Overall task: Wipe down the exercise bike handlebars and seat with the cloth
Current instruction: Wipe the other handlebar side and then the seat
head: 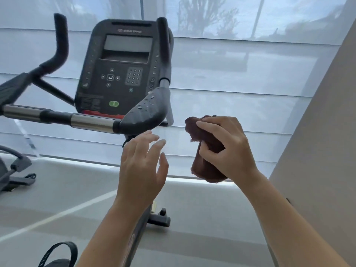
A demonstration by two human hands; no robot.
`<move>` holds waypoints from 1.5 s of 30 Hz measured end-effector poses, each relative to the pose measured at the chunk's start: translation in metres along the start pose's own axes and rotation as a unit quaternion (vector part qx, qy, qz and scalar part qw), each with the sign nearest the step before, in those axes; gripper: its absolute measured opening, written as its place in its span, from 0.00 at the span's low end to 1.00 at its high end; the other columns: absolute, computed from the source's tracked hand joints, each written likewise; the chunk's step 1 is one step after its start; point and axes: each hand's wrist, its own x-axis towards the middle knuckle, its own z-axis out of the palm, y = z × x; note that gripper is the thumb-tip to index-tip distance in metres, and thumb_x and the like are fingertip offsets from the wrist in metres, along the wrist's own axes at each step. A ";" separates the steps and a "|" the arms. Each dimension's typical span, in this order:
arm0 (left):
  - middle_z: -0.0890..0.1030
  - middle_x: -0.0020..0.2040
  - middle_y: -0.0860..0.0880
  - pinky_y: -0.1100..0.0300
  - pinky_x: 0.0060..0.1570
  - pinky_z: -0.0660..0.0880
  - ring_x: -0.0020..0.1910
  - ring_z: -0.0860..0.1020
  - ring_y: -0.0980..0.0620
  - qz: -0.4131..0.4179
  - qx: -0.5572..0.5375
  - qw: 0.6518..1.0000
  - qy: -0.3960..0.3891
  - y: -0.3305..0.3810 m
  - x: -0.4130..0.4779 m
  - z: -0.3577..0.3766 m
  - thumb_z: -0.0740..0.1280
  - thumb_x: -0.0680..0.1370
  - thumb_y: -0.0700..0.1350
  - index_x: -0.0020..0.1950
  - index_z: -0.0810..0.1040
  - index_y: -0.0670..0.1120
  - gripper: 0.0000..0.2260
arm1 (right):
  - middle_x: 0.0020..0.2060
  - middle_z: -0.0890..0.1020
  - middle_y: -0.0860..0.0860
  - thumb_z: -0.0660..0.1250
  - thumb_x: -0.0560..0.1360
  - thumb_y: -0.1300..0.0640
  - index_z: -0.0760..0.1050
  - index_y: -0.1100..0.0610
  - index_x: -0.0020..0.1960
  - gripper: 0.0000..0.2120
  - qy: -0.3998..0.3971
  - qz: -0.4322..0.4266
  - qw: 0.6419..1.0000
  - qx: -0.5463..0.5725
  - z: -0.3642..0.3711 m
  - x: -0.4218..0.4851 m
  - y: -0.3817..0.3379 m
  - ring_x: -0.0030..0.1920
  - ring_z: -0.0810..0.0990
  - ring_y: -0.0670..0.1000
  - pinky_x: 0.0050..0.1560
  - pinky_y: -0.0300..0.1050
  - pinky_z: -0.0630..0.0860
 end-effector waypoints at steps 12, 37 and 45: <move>0.80 0.50 0.38 0.45 0.56 0.71 0.56 0.76 0.39 0.010 0.036 0.999 0.012 -0.134 0.064 0.018 0.60 0.74 0.44 0.50 0.80 0.36 0.14 | 0.49 0.80 0.53 0.68 0.66 0.64 0.78 0.57 0.56 0.18 -0.140 -0.036 0.989 -0.005 0.115 0.129 -0.005 0.51 0.74 0.57 0.56 0.39 0.66; 0.82 0.49 0.43 0.53 0.55 0.66 0.50 0.79 0.42 0.123 -0.024 0.990 -0.060 -0.184 0.056 0.028 0.59 0.76 0.55 0.51 0.79 0.38 0.21 | 0.54 0.77 0.50 0.68 0.71 0.57 0.77 0.49 0.57 0.15 -0.188 0.066 0.972 -0.125 0.148 0.113 -0.037 0.56 0.71 0.55 0.56 0.35 0.61; 0.81 0.49 0.42 0.53 0.55 0.64 0.49 0.79 0.41 0.107 -0.057 0.990 -0.069 -0.184 0.056 0.024 0.61 0.73 0.54 0.51 0.79 0.38 0.20 | 0.52 0.79 0.53 0.68 0.66 0.63 0.80 0.54 0.53 0.17 -0.124 0.002 0.988 -0.095 0.141 0.067 -0.063 0.52 0.74 0.56 0.57 0.36 0.66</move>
